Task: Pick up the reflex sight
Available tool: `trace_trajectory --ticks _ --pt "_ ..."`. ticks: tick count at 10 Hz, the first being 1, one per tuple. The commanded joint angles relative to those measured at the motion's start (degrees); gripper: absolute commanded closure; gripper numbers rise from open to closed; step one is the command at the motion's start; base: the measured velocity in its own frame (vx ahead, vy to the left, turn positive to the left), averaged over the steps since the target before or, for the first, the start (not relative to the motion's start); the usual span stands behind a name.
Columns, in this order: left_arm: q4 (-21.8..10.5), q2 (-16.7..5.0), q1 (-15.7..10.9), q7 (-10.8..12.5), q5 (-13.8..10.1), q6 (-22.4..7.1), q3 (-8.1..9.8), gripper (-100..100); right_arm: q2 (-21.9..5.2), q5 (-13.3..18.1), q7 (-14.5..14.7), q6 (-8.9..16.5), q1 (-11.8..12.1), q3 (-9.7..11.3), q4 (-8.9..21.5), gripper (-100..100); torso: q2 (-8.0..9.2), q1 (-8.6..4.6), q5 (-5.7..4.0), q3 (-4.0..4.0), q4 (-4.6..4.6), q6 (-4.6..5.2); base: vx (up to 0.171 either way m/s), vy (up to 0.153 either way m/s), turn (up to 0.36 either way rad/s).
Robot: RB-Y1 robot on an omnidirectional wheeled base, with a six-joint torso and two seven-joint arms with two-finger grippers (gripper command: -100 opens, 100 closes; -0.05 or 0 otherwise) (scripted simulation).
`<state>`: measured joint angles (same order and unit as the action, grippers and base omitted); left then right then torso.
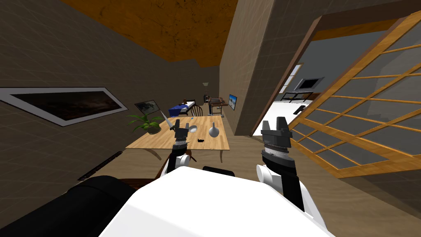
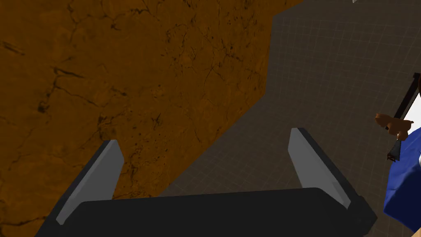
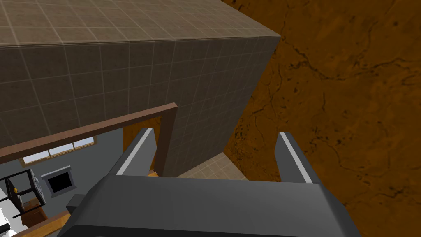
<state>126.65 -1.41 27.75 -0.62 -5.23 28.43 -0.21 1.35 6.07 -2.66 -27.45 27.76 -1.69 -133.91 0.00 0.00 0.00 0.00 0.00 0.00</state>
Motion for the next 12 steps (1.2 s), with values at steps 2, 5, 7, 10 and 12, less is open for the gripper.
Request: trace_trajectory --ticks 2,5,7,10,12 --pt "-1.5 -3.1 -1.2 0.5 0.1 -3.3 0.97 -100 0.0 0.0 0.0 0.0 0.0 0.0 0.0 0 0.03 0.07 0.01 0.01 0.0 0.01 -0.017 0.026 -0.062" --pt "-3.8 -5.7 -3.1 1.5 0.2 -8.1 2.58 -100 0.0 0.0 0.0 0.0 0.0 0.0 0.0 0 0.09 0.23 0.05 0.05 0.02 0.01 -0.026 0.051 -0.082" --pt "-4.7 -6.4 -4.0 1.9 0.2 -10.8 3.25 -100 0.0 0.0 0.0 0.0 0.0 0.0 0.0 0 0.05 0.17 0.04 0.03 0.01 0.0 -0.015 0.032 -0.043" --pt "-6.8 -7.7 -5.8 2.8 0.3 -15.2 4.75 -100 0.0 0.0 0.0 0.0 0.0 0.0 0.0 0 0.06 0.19 0.05 0.04 0.02 -0.01 -0.021 0.049 -0.075" --pt "-7.9 -8.2 -6.8 3.3 0.4 -18.0 5.57 -100 0.0 0.0 0.0 0.0 0.0 0.0 0.0 0 0.06 0.17 0.05 0.04 0.01 -0.01 -0.025 0.039 -0.066"
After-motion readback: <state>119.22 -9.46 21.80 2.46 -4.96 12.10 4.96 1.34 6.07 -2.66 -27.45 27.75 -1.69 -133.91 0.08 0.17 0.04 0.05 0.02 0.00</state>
